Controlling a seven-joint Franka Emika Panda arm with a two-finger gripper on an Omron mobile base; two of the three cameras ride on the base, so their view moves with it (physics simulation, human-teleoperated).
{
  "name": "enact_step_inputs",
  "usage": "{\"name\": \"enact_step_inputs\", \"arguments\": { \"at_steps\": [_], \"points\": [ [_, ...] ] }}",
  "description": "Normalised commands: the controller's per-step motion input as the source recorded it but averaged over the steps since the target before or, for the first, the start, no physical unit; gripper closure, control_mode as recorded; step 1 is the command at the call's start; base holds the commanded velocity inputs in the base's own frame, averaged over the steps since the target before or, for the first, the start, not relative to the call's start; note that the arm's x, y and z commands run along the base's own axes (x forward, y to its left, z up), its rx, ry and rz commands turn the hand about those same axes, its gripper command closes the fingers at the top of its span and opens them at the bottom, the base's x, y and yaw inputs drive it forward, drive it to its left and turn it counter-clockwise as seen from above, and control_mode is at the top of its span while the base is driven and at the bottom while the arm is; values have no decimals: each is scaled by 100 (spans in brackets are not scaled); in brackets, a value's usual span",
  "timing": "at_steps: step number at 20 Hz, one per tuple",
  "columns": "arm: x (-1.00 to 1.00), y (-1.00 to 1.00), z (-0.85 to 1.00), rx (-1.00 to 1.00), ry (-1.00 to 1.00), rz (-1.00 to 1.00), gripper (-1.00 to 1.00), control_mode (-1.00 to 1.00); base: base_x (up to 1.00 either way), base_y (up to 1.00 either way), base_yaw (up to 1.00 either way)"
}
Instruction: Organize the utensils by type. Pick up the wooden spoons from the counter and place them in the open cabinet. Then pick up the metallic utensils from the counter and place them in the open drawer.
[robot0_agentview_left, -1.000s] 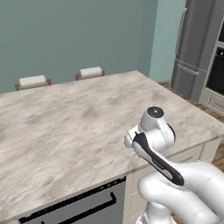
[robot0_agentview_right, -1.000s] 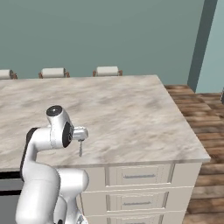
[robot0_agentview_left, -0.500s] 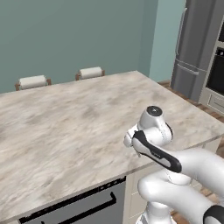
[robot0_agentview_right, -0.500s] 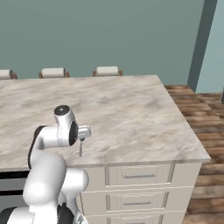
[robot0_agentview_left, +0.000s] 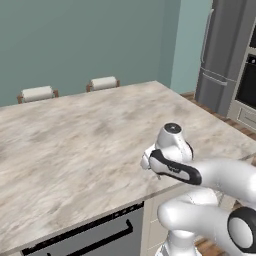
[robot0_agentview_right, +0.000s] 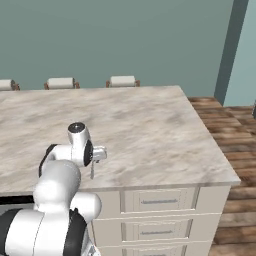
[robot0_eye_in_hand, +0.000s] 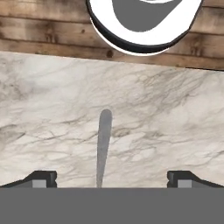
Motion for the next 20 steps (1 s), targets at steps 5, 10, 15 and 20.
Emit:
{"name": "enact_step_inputs", "arguments": {
  "at_steps": [5, 10, 15, 20],
  "points": [
    [17, 0, -31, 0, 6, 0, -100, -100, 0, 0, 0],
    [22, 0, -33, 0, 6, 0, -100, -100, 0, 0, 0],
    [28, 0, -32, 0, 6, 0, -100, -100, 0, 0, 0],
    [27, 0, -33, 0, 9, 0, -100, -100, 0, 0, 0]
  ]
}}
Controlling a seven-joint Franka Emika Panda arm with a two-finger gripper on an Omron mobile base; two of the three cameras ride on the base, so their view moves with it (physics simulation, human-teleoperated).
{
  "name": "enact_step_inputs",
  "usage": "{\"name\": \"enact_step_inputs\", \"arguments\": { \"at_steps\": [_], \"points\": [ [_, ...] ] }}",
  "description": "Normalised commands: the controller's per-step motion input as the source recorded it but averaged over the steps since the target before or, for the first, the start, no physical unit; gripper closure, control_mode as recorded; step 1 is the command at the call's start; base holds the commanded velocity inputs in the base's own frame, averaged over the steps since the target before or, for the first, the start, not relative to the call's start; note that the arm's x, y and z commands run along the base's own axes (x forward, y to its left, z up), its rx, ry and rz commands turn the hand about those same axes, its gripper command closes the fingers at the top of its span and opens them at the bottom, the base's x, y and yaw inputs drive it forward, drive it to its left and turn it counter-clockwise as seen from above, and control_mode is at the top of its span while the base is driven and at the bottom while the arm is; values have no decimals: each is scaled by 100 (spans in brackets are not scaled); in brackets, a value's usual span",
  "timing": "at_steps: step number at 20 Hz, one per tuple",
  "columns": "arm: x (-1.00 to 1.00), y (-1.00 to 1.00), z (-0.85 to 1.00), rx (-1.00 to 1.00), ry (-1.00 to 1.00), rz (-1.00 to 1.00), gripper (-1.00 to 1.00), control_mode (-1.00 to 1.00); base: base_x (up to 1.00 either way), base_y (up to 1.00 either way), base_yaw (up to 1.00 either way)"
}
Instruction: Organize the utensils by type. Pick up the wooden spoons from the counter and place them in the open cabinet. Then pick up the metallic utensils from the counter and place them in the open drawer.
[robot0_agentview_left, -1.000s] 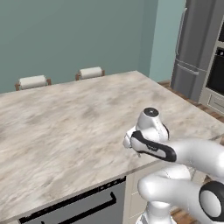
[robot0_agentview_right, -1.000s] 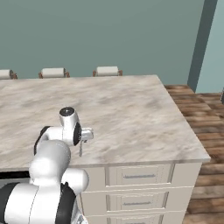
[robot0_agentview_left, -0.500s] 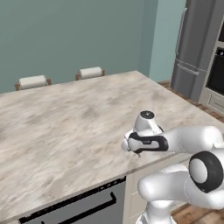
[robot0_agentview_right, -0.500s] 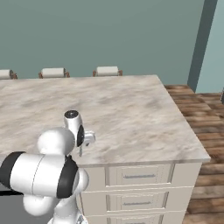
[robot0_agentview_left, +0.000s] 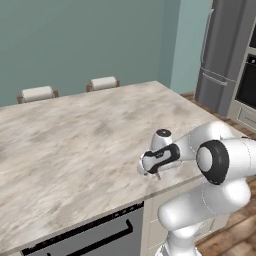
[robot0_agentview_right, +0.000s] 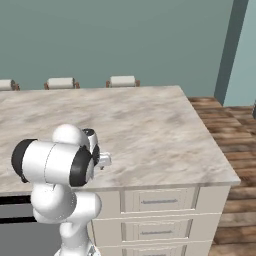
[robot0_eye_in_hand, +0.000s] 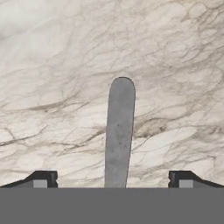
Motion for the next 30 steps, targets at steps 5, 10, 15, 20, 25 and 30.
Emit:
{"name": "enact_step_inputs", "arguments": {
  "at_steps": [5, 10, 15, 20, 25, 30],
  "points": [
    [24, 0, -34, 0, 9, 0, -100, -100, 0, 0, 0],
    [7, -2, -31, 0, 5, 0, 100, -100, 0, 0, 0],
    [-3, -16, -33, 0, 0, 0, 100, -100, 0, 0, 0],
    [-19, -3, -25, 0, 0, 0, 100, -100, 0, 0, 0],
    [-25, 0, -4, -6, 0, 0, 100, -100, 0, 0, 0],
    [-29, 0, 79, -1, 0, 0, 100, -100, 0, 0, 0]
  ]
}}
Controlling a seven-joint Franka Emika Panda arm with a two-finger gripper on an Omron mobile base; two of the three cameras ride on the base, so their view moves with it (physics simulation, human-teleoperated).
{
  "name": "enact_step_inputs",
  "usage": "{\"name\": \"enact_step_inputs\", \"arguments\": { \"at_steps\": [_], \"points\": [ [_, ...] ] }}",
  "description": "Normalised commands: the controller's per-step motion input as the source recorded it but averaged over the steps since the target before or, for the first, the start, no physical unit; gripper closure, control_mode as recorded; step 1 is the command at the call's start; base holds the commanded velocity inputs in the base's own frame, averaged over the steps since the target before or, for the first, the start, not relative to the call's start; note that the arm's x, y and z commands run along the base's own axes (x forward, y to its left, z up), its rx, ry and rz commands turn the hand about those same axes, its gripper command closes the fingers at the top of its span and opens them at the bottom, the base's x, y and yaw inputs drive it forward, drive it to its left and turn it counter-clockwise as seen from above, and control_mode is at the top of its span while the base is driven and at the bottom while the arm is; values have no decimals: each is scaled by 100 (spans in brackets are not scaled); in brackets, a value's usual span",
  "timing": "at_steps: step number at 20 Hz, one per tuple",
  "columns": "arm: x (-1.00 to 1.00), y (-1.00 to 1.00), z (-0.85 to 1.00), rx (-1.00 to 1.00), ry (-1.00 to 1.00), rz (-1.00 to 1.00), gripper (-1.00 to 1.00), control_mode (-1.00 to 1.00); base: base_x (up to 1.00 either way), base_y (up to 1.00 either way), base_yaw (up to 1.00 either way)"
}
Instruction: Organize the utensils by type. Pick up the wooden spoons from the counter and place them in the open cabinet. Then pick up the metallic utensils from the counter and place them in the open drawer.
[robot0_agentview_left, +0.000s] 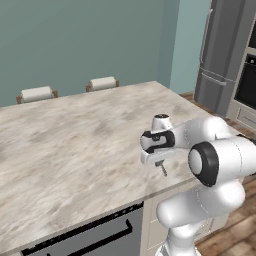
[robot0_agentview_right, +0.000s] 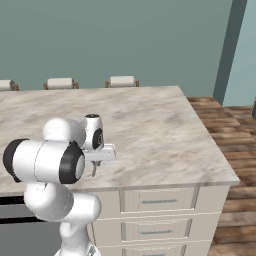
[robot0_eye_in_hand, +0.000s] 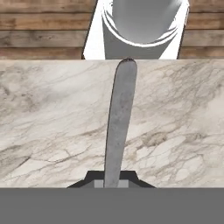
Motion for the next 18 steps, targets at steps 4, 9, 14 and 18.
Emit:
{"name": "enact_step_inputs", "arguments": {
  "at_steps": [4, 9, 14, 18],
  "points": [
    [-9, 0, 100, 0, 4, -2, 100, -100, 0, 0, 0],
    [-13, 0, 100, 0, 14, -11, 100, -100, 0, 0, 0],
    [-33, 0, 100, 0, 4, -1, 100, -100, 0, 0, 0],
    [-42, -4, 90, 0, -1, 0, 100, -100, 0, 0, 0]
  ]
}}
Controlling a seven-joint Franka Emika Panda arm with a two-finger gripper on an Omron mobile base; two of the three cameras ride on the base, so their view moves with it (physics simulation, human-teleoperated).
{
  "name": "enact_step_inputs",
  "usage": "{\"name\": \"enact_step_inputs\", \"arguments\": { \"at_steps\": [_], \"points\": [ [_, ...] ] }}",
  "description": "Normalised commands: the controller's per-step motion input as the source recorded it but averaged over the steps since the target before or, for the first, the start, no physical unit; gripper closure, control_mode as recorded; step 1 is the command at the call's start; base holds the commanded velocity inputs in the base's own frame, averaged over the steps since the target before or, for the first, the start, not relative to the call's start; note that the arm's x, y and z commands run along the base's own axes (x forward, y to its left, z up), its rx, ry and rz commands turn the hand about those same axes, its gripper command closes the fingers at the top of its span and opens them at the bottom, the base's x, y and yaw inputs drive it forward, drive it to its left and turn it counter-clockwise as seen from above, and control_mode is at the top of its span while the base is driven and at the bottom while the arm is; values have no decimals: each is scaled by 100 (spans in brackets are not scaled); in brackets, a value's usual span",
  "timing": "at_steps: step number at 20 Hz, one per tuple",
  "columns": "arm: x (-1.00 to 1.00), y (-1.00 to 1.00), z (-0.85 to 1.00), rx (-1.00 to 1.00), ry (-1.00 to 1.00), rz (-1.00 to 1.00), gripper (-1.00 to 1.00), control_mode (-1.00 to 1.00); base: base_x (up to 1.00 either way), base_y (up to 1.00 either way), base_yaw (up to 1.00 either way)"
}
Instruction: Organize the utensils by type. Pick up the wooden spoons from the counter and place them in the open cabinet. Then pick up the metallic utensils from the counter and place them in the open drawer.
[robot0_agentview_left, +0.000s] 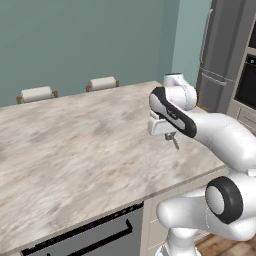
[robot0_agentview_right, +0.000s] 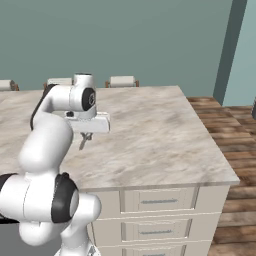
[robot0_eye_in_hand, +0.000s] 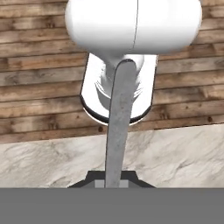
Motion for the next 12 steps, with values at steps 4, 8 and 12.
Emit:
{"name": "enact_step_inputs", "arguments": {
  "at_steps": [4, 8, 12],
  "points": [
    [-50, -16, 43, 0, -8, 0, 100, -100, 0, 0, 0],
    [-53, -26, -4, 3, -16, 0, 100, -100, 0, 0, 0],
    [-59, -25, -19, 3, -21, 0, 100, -100, 0, 0, 0]
  ]
}}
